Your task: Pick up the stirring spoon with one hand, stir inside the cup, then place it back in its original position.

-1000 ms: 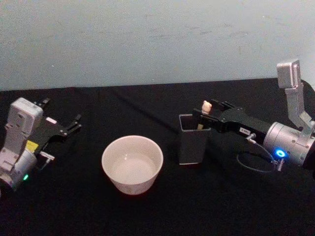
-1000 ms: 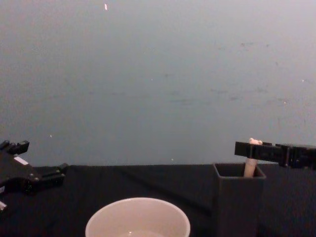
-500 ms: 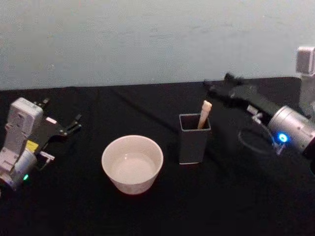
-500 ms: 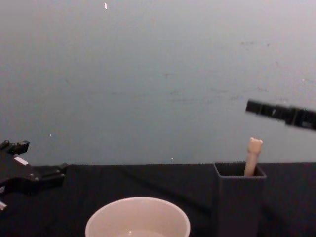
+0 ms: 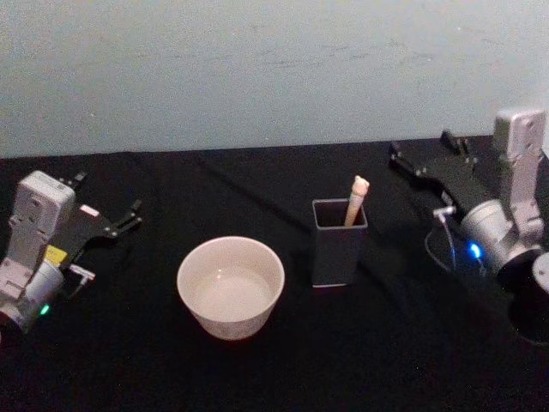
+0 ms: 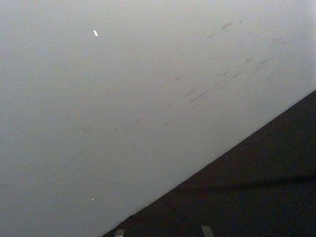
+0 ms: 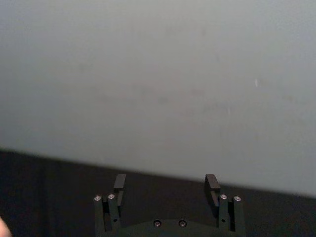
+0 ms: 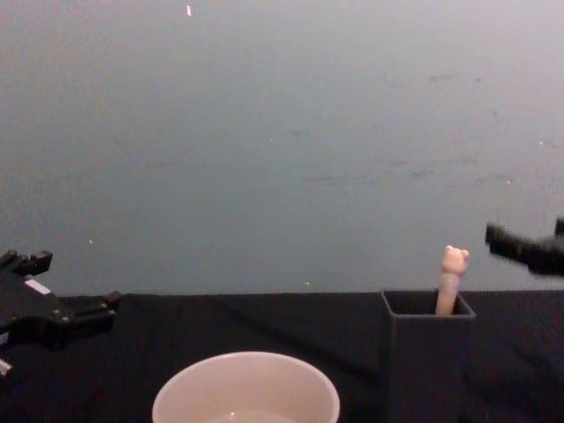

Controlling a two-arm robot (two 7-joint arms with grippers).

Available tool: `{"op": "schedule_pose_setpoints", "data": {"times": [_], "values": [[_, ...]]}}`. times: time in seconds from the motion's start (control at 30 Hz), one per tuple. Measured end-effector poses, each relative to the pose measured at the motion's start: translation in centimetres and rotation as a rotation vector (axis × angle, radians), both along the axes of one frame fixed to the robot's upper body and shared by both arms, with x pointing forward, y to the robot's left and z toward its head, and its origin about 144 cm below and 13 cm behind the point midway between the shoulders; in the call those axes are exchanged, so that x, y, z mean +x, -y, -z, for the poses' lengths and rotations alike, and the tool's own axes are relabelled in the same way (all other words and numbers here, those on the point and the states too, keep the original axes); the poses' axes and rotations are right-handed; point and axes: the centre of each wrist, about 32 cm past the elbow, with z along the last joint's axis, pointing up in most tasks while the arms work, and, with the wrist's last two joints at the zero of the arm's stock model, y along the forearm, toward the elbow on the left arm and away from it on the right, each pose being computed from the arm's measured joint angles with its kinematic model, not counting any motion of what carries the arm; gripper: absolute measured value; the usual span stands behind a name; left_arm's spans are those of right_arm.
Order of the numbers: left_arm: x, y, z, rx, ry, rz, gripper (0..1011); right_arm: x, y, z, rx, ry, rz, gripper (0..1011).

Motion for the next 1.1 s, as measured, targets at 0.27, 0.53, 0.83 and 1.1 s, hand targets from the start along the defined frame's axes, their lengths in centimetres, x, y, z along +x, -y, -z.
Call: {"op": "schedule_pose_setpoints", "data": {"times": [0.27,0.53,0.83,1.1], "values": [[0.0,0.0,0.0,0.000,0.000,0.000,1001,-1.2,-0.6,3.3,-0.084,-0.077,0.032,1002],[0.0,0.0,0.0,0.000,0.000,0.000,1002,-1.3,-0.7,3.5,-0.089,-0.092,0.036,1003],[0.0,0.0,0.0,0.000,0.000,0.000,1001,-1.3,-0.7,3.5,-0.088,-0.088,0.035,1002],[0.0,0.0,0.0,0.000,0.000,0.000,1001,-1.3,-0.7,3.4,-0.087,-0.085,0.034,1002]]}}
